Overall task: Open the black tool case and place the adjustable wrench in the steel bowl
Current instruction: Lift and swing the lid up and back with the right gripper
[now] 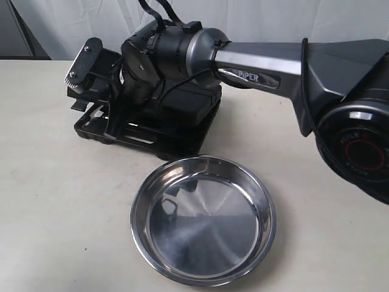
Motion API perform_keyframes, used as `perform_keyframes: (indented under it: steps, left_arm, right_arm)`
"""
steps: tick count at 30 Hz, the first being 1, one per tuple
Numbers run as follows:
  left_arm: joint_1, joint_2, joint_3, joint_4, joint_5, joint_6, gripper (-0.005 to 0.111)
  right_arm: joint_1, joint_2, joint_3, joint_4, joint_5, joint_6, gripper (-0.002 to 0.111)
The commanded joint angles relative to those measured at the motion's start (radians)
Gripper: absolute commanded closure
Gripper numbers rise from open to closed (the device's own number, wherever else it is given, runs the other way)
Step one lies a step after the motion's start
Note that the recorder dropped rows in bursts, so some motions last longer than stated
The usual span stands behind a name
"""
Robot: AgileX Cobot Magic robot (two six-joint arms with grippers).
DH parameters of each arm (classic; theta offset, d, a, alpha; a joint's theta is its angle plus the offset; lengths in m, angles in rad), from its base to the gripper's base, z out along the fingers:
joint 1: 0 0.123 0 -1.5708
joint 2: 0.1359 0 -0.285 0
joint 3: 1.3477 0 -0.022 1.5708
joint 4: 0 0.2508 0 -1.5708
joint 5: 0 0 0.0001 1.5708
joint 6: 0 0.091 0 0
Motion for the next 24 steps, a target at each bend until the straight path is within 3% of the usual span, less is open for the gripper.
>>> perform_keyframes:
  steps: [1,12,24]
  left_arm:
    - [-0.009,-0.004,-0.002,0.000,-0.010,-0.005,0.106]
    - [-0.009,-0.004,-0.002,0.000,-0.010,-0.005,0.106]
    - [-0.009,-0.004,-0.002,0.000,-0.010,-0.005,0.106]
  right_arm:
    - [-0.061,-0.034,-0.001,-0.043,-0.030,0.063,0.108]
    - [-0.174,-0.097,-0.001,0.091,-0.036,0.067,0.108]
    - [-0.231,-0.131,-0.001,0.306,-0.065,0.067,0.108]
